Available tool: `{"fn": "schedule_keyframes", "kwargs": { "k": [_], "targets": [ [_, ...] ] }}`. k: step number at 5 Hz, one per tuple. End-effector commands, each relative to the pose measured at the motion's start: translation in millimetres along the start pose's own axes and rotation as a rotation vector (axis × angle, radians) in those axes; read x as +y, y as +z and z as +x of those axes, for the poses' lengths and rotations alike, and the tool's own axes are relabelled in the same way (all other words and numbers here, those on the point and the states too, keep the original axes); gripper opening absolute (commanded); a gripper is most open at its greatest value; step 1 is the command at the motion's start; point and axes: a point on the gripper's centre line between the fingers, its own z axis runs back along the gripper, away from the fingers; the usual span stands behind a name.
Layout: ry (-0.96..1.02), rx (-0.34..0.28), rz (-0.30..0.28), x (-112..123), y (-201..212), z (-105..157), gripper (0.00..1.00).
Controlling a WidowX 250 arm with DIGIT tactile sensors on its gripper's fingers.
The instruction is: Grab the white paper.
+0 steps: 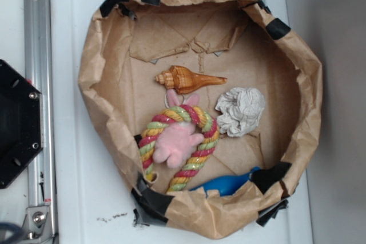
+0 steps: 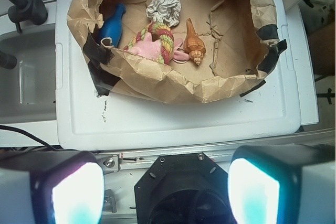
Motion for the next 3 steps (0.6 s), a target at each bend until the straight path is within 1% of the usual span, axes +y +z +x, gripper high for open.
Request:
{"fn": "schedule_keyframes", "kwargs": {
  "k": [1,2,3],
  "targets": [
    [0.0,0.0,0.0,0,0,0,1.0],
    [0.043,-0.072,0.026,16,-33,41,1.0],
    [0.12,-0.109,-0.008,10,-50,71,1.0]
  ]
}}
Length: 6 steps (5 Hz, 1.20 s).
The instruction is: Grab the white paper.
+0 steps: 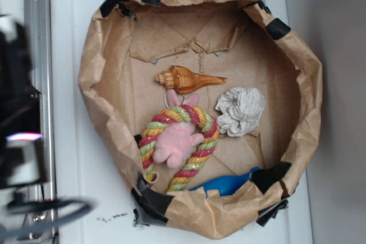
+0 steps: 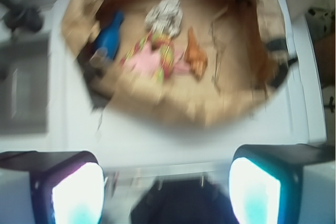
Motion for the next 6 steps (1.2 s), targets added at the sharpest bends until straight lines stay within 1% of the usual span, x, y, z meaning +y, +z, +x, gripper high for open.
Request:
{"fn": "schedule_keyframes", "kwargs": {
  "k": [1,2,3,4,5,6],
  "targets": [
    [0.214,-0.114,-0.051,-6,-47,61,1.0],
    [0.326,-0.101,-0.08,-11,-93,81,1.0],
    [0.279,-0.143,-0.089,-25,-131,103,1.0],
    [0.261,-0.127,-0.09,-26,-155,123,1.0],
    [0.203,-0.13,-0.073,-26,-172,145,1.0],
    [0.19,-0.137,-0.026,-13,-171,155,1.0]
  ]
}}
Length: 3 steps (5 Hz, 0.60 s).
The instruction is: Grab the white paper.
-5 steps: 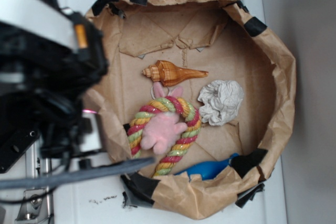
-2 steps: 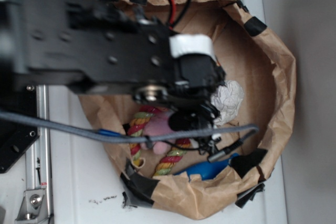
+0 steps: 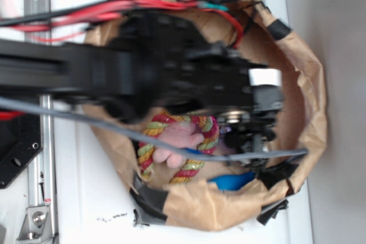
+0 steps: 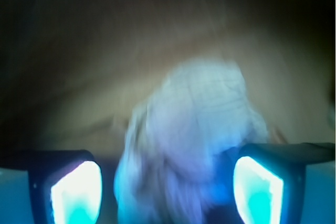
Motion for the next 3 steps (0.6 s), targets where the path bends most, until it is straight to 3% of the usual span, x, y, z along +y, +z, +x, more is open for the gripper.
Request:
{"fn": "schedule_keyframes", "kwargs": {
  "k": [1,2,3],
  "targets": [
    [-0.032,-0.075,0.079,16,14,30,1.0],
    [-0.056,-0.018,0.179,20,-9,25,1.0],
    [-0.054,-0.046,0.164,19,-7,21,0.0]
  ]
}}
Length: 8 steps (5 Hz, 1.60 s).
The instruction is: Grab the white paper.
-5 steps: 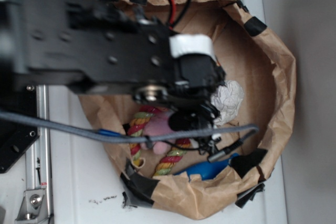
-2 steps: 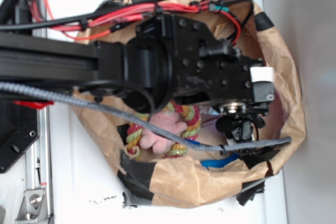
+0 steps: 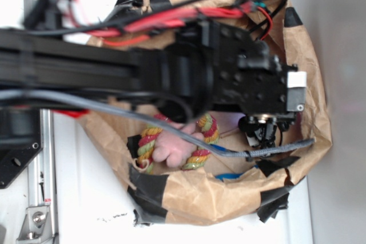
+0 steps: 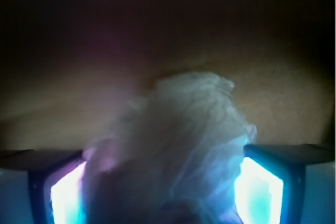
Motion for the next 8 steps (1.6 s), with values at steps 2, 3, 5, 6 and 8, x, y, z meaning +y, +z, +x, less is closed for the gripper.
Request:
{"fn": "schedule_keyframes", "kwargs": {
  "k": [2,3,5,6,8],
  "targets": [
    [-0.144,-0.031,-0.124,7,69,-7,0.0],
    [-0.222,0.001,-0.195,13,120,-13,0.0],
    [-0.287,0.047,-0.15,25,188,-21,0.0],
    [-0.289,0.032,-0.139,24,195,-24,0.0],
    [-0.268,0.047,-0.127,28,185,-23,0.0]
  ]
}}
